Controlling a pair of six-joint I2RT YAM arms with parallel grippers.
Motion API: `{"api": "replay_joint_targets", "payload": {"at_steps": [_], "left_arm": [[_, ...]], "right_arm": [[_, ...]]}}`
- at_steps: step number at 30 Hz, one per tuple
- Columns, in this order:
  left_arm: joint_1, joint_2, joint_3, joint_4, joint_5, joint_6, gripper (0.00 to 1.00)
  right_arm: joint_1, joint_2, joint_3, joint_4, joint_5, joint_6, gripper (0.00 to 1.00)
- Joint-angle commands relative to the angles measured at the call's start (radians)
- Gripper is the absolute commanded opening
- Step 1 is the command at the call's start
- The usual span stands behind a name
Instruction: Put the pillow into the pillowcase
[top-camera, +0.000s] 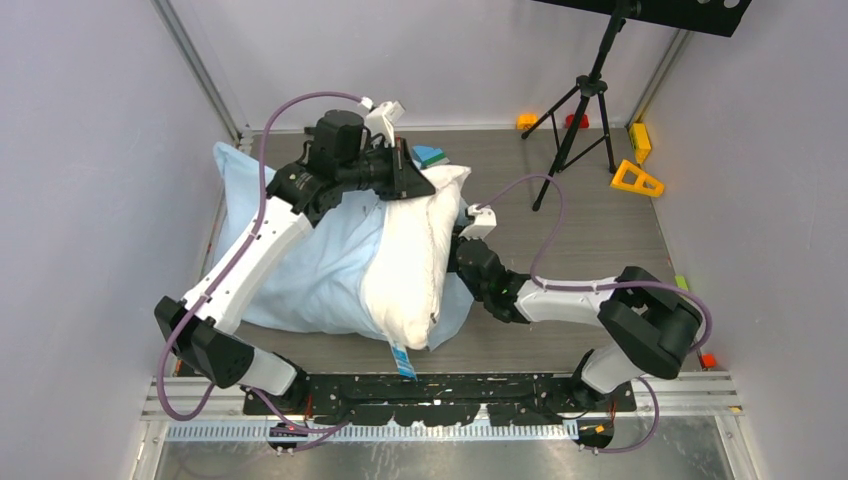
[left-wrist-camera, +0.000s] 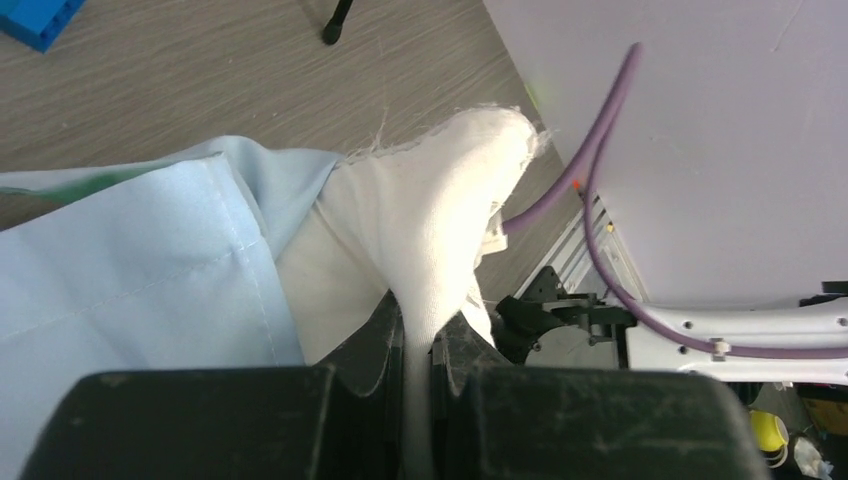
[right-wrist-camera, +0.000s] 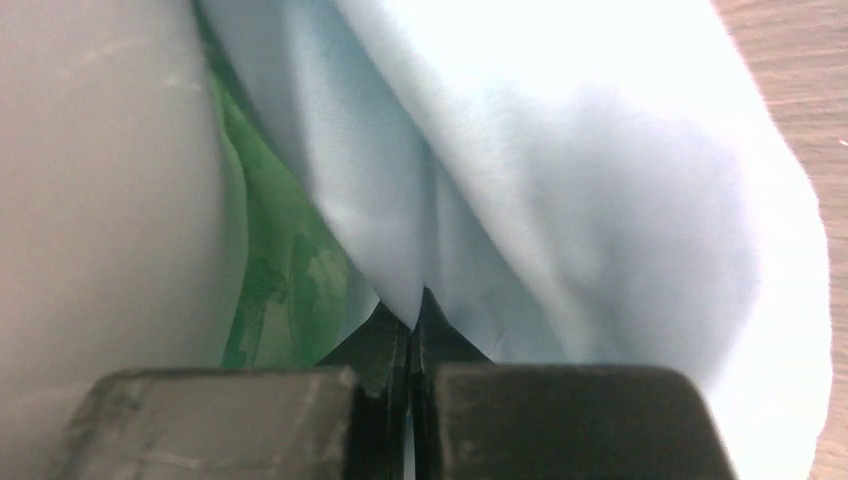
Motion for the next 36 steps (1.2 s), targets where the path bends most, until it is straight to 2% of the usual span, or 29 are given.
{"api": "replay_joint_targets", "payload": {"at_steps": [1,7,17,24,29,36], "left_arm": [[0.014,-0.075,-0.057,0.047,-0.077,0.018,0.00],[0.021,-0.092,-0.173,0.045,-0.223,0.030,0.00],[0.021,-0.094,-0.261,0.080,-0.298,0.048,0.00],[0.020,-0.093,-0.325,0.059,-0.388,0.099,0.00],[0.020,-0.102,-0.368,0.041,-0.393,0.126,0.00],[0.007,-0.103,-0.330,0.087,-0.254,0.135,0.00]], "right_arm": [[0.004,-0.121,-0.004,-0.172,0.137,0.037,0.00],[-0.027,-0.269,-0.080,-0.300,0.103,0.048,0.00],[-0.132,-0.409,-0.122,-0.472,-0.083,0.070,0.00],[-0.222,-0.486,-0.108,-0.638,-0.127,0.096,0.00],[-0.250,-0.519,-0.033,-0.751,-0.132,0.091,0.00],[-0.251,-0.457,0.054,-0.812,-0.187,0.054,0.01]]}}
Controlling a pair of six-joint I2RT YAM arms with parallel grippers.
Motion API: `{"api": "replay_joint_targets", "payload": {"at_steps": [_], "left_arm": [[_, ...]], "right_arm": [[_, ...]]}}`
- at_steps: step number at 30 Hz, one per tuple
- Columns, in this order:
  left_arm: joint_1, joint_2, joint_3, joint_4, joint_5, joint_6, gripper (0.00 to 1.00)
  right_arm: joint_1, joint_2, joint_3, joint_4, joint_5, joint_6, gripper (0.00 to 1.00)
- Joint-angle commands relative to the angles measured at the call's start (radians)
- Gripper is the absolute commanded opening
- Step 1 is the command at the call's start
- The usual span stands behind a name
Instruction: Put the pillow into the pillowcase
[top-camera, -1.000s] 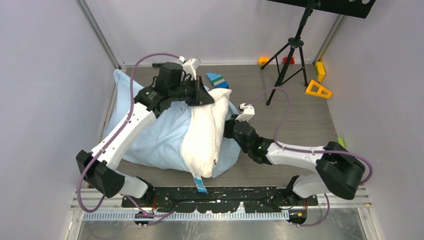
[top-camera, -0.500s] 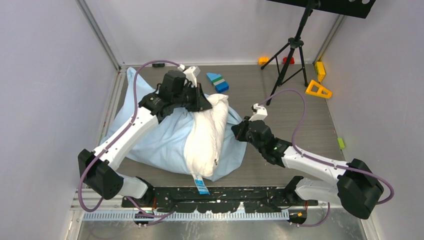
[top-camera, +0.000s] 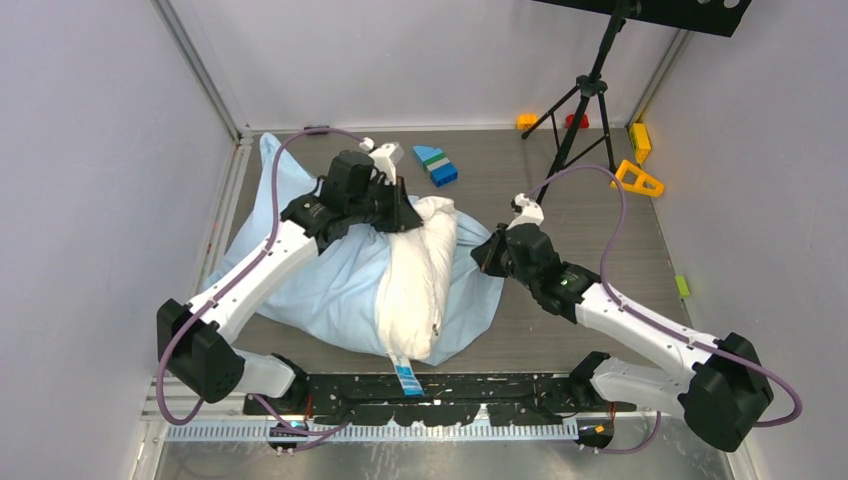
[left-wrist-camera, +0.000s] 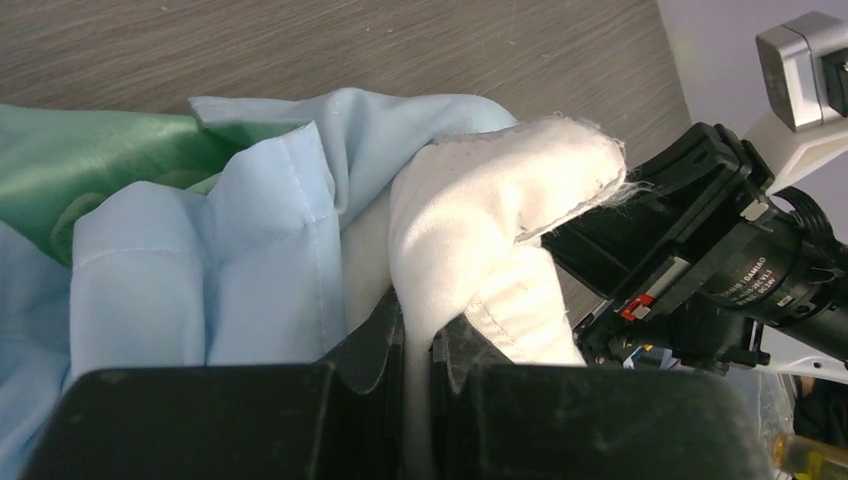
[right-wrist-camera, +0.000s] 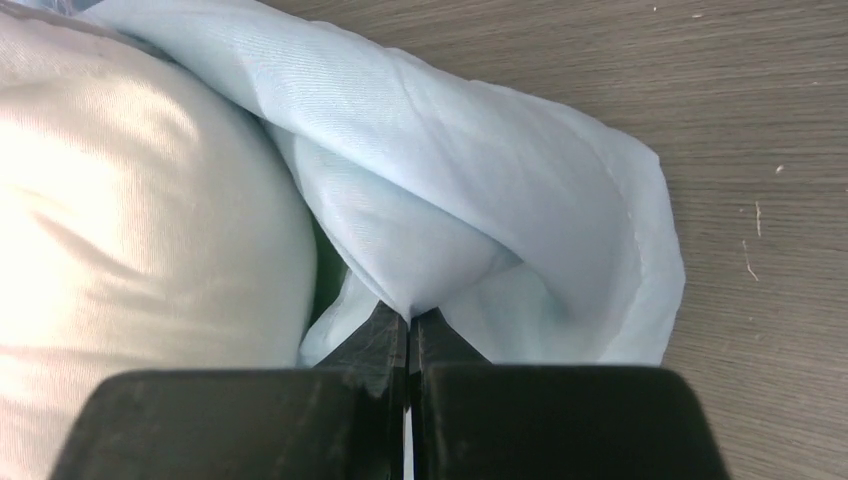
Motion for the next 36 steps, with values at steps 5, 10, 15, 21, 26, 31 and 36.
{"api": "replay_joint_targets", "payload": {"at_steps": [5,10,15,21,26,31,36], "left_arm": [[-0.076,0.039,0.097,-0.017,0.018,0.123,0.16],[-0.153,0.086,0.141,-0.041,-0.002,0.129,0.47],[-0.258,0.121,0.177,-0.057,-0.049,0.134,0.72],[-0.428,0.132,0.211,-0.061,-0.306,0.164,0.82],[-0.531,0.101,0.211,-0.003,-0.472,0.233,0.84],[-0.611,0.154,0.239,-0.036,-0.635,0.335,0.87],[-0.673,0.208,0.212,-0.026,-0.802,0.422,0.89]], "right_arm": [[-0.034,0.061,0.025,-0.038,0.052,-0.023,0.00],[-0.035,0.084,0.013,0.027,0.020,0.007,0.00],[-0.034,0.098,0.011,0.063,-0.007,0.035,0.01],[-0.033,0.102,0.008,0.089,-0.029,0.070,0.01],[-0.034,0.105,0.010,0.093,-0.039,0.078,0.00],[-0.033,0.105,0.017,0.092,-0.049,0.087,0.00],[-0.034,0.102,0.023,0.082,-0.049,0.093,0.00]]}}
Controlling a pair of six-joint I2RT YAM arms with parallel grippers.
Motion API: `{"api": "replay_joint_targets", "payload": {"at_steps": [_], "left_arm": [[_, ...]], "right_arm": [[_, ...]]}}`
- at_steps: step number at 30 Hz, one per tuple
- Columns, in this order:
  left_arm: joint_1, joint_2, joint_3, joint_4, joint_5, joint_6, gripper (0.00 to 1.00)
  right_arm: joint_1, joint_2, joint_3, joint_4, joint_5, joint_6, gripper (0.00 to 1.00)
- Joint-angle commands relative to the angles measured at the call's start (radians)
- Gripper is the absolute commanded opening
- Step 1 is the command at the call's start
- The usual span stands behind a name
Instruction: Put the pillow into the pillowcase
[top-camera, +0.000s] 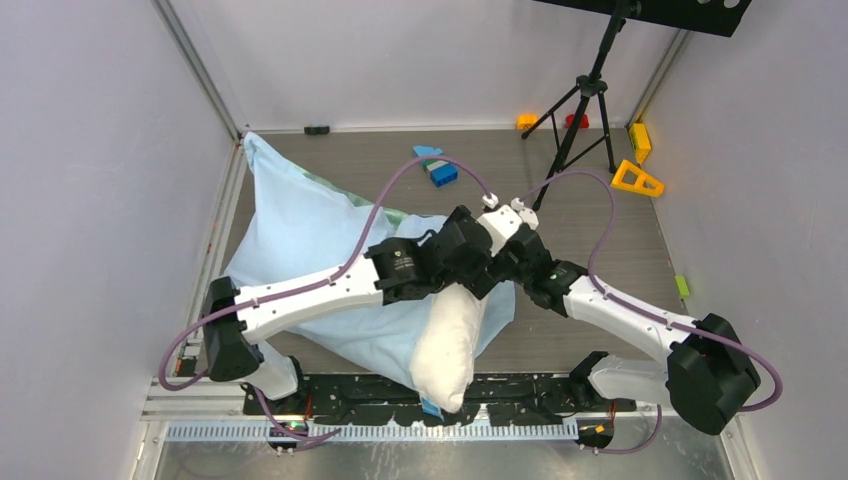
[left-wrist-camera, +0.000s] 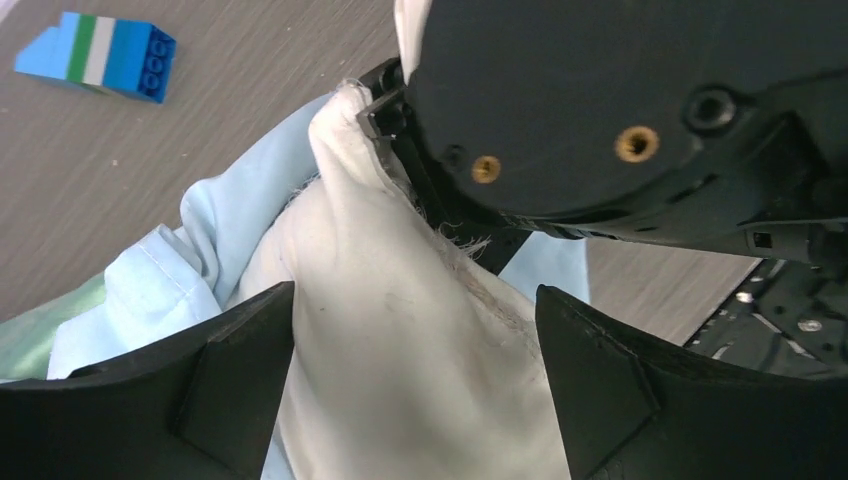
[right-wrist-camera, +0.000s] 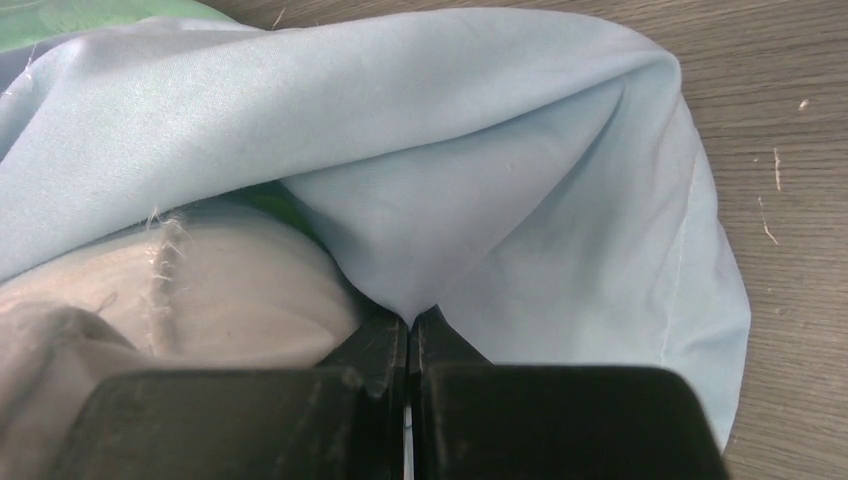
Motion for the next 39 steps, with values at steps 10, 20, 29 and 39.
{"api": "replay_joint_targets", "payload": {"at_steps": [10,20,29,39], "left_arm": [[0.021,0.060,-0.157,0.069,-0.302,0.036,0.06],[0.327,-0.101,-0.267,-0.003,-0.180,-0.116,0.00],[0.451,-0.174,-0.364,0.172,0.216,-0.107,0.00],[0.451,-0.141,-0.434,0.328,0.467,-0.139,0.00]], "right_arm": [[-0.027,-0.059,0.026,-0.021,0.073,0.024,0.00],[-0.081,-0.173,-0.021,-0.217,0.228,-0.054,0.00],[-0.116,-0.153,-0.060,-0.284,0.257,-0.072,0.00],[-0.116,-0.195,0.000,-0.193,0.097,-0.092,0.00]]}}
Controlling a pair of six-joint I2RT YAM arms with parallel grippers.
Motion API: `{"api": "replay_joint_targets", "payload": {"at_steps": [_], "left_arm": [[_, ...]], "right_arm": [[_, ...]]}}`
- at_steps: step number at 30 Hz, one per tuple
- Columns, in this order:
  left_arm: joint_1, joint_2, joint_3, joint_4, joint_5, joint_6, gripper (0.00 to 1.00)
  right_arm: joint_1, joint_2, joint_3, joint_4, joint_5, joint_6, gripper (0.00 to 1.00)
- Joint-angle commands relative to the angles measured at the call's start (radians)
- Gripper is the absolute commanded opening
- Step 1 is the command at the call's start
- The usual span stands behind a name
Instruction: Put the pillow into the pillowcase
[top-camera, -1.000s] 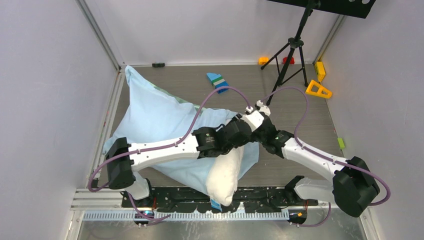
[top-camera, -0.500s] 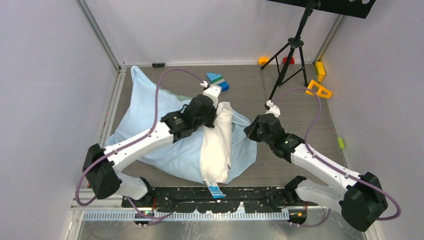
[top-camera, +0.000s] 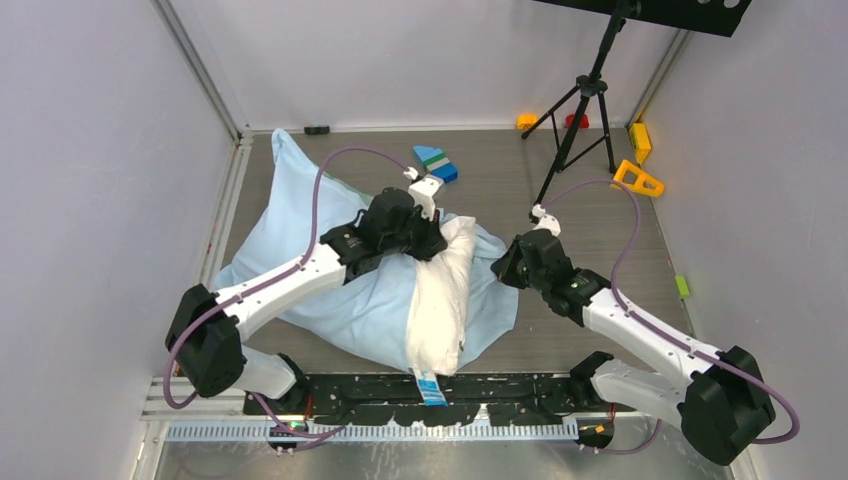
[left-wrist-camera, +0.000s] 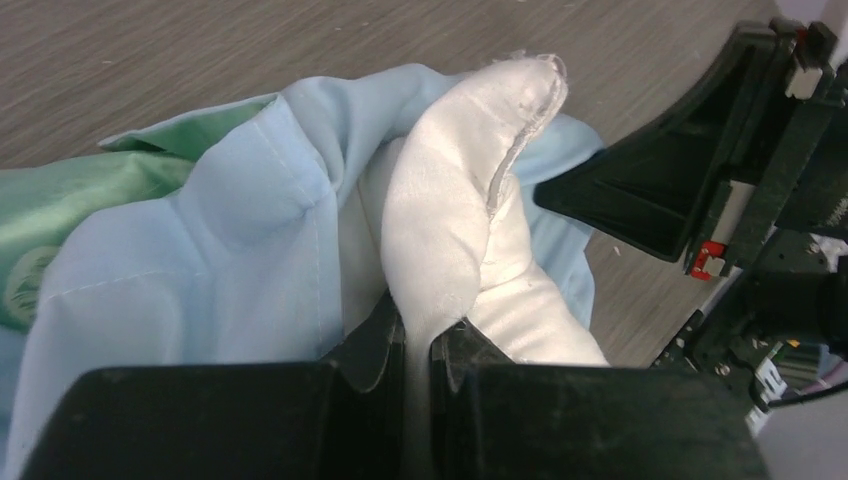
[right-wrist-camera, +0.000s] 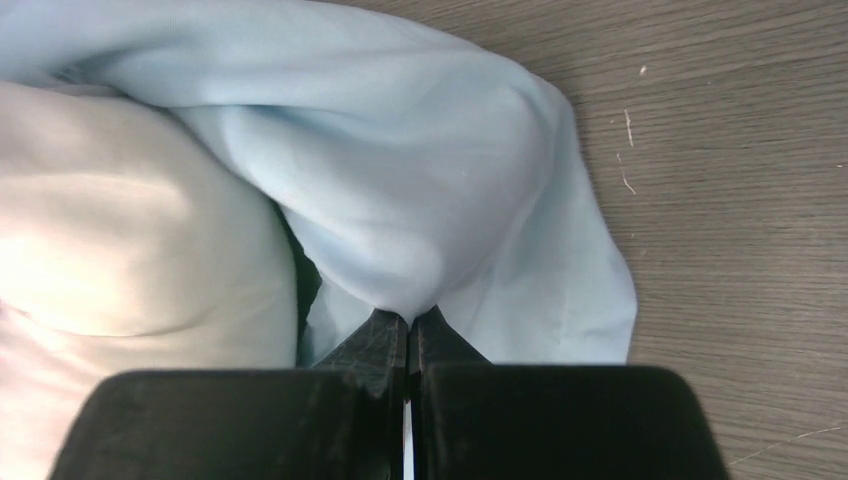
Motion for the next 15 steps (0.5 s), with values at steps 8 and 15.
{"api": "replay_joint_targets", "payload": {"at_steps": [8,15], "left_arm": [[0.032,-0.121,-0.099,0.149,0.369,0.051,0.00],[-0.052,0.041,-0.024,-0.029,0.255,0.091,0.00]], "right_arm": [[-0.028,0.031,0.192,-0.089,0.060,-0.046,0.00],[-0.028,-0.024,0.286,-0.160,0.126,-0.040,0.00]]}}
